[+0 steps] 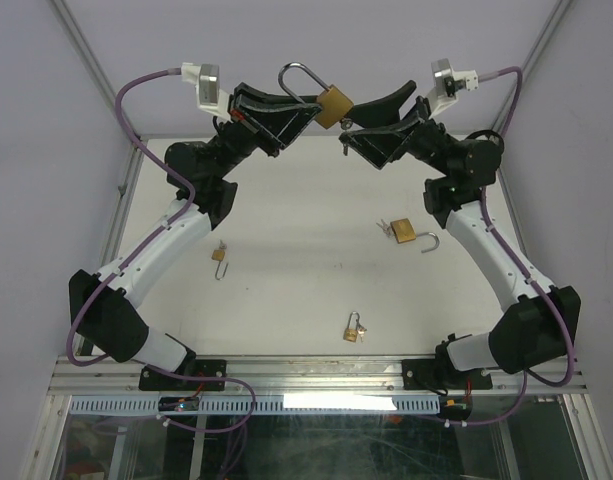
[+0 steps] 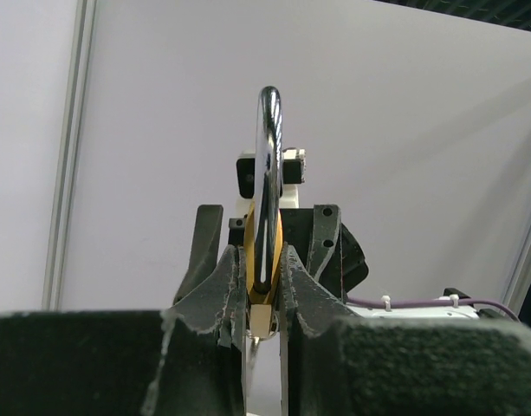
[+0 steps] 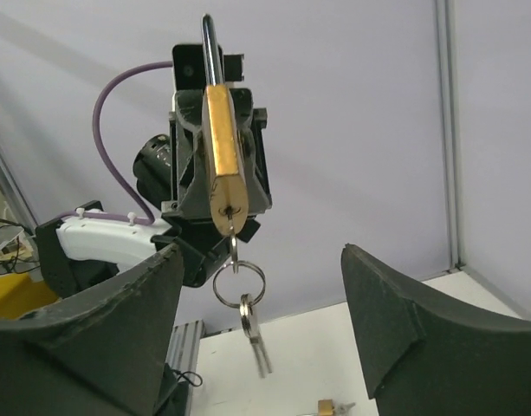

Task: Unlock with the key
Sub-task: Unlock the lock.

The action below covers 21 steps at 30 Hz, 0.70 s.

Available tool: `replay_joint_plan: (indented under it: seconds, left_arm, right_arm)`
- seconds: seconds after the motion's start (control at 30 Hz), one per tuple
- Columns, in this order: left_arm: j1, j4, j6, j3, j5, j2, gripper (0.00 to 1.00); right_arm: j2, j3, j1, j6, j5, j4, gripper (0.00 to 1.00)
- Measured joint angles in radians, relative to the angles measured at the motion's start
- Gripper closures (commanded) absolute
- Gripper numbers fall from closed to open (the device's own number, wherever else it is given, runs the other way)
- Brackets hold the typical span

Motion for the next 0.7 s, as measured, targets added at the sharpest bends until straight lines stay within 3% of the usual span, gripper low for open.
replay_joint_plan:
  seconds: [0.07,0.2,0.33,0.53,0.7]
  left_arm:
    - [0.000,0.001,0.001,0.000,0.005,0.000,1.00]
    - [0.000,0.008,0.001,0.000,0.006,0.000,1.00]
    - [0.000,0.010,0.001,0.000,0.008,0.000,1.00]
    - [0.000,0.011,0.000,0.000,0.021,0.000,1.00]
    - [0.000,0.011,0.000,0.000,0.031,0.000,1.00]
  right_arm:
    - [-0.017,-0.028,0.002,0.009,-0.007,0.000,0.32]
    - [-0.040,-0.048,0.001,0.009,-0.006,0.001,0.60]
    - [-0.047,-0.048,0.002,0.024,-0.009,0.022,0.66]
    - [-0.045,-0.047,0.001,0.050,-0.012,0.037,0.96]
    - [-0.040,-0.039,0.001,0.072,-0.015,0.053,1.00]
